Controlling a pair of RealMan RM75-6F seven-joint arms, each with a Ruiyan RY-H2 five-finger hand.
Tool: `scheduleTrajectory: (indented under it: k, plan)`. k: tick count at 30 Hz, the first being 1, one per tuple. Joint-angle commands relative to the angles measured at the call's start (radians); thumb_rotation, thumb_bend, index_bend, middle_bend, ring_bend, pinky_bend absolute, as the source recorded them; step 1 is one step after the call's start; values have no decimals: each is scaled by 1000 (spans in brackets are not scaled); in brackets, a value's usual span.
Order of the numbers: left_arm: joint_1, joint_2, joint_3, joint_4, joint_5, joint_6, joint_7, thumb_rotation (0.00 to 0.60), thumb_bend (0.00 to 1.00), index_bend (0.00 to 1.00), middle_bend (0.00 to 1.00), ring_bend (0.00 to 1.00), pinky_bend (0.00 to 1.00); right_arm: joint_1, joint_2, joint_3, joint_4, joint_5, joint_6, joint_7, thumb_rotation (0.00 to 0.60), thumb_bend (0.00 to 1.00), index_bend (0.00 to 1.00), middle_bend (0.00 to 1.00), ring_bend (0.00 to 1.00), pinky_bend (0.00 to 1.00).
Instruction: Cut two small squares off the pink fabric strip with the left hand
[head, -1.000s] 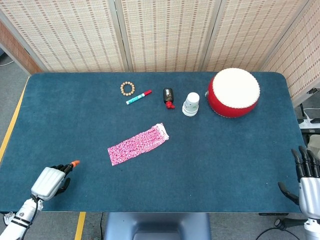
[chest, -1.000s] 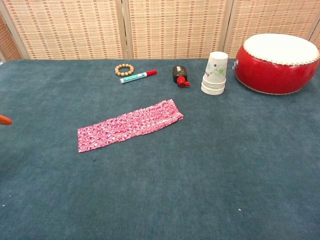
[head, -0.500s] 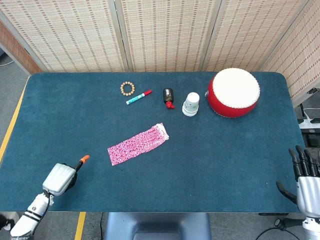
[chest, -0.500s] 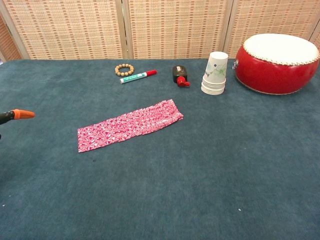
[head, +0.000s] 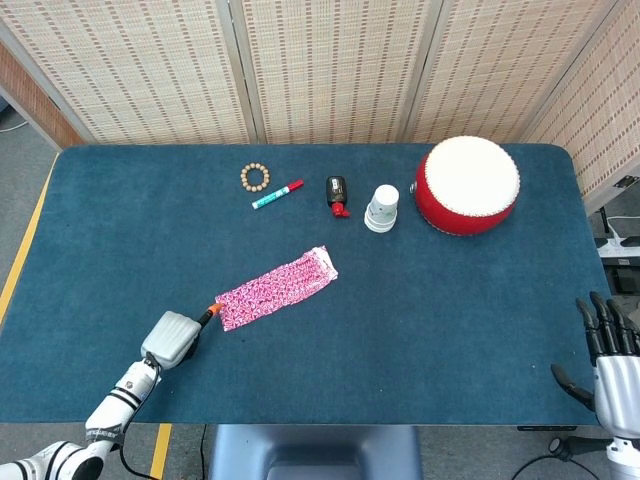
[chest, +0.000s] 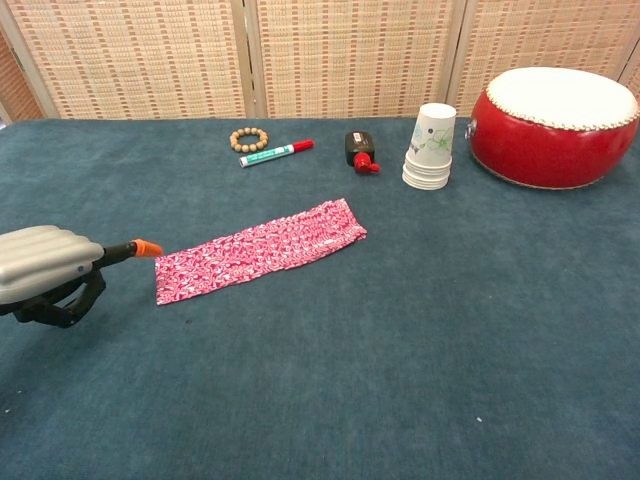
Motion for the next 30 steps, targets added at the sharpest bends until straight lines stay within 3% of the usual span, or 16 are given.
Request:
scheduleTrajectory:
  k: [1, 16, 30]
  plan:
    - [-14, -19, -3, 13, -25, -14, 24, 600, 825, 0, 746, 750, 691, -1, 1, 0, -2, -1, 2, 2, 600, 74, 0, 0, 0, 156]
    - [-45, -44, 20, 25, -100, -37, 65, 600, 825, 16, 746, 750, 691, -5, 4, -3, -5, -10, 11, 9, 600, 74, 0, 0, 0, 156]
    - [-55, -39, 40, 32, -162, -41, 87, 600, 828, 284, 745, 750, 691, -9, 5, -5, -7, -16, 16, 9, 600, 74, 0, 0, 0, 156]
